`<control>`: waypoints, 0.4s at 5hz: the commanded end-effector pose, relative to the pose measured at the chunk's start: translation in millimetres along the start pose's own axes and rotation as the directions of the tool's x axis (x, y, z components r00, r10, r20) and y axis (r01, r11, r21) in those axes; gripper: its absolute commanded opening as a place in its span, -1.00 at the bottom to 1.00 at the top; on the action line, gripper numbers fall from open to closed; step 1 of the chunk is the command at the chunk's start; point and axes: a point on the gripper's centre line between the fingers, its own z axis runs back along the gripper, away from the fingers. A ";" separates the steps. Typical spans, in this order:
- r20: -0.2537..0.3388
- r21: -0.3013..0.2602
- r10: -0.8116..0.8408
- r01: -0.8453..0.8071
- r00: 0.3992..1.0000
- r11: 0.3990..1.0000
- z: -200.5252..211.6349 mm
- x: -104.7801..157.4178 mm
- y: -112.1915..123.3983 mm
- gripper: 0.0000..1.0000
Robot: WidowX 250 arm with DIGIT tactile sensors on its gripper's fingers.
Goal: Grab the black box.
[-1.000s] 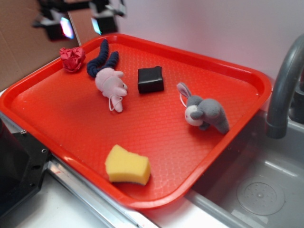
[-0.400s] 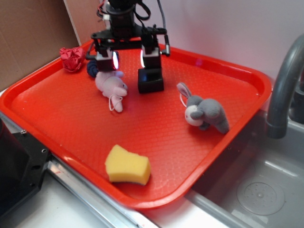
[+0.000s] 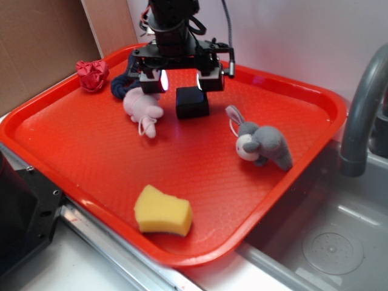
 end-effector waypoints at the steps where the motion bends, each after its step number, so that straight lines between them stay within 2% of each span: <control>1: -0.028 -0.009 0.010 -0.010 1.000 1.000 -2.1 16.5 -1.0 1.00; 2: -0.111 -0.017 0.021 -0.023 0.994 1.000 -16.8 5.8 -5.6 1.00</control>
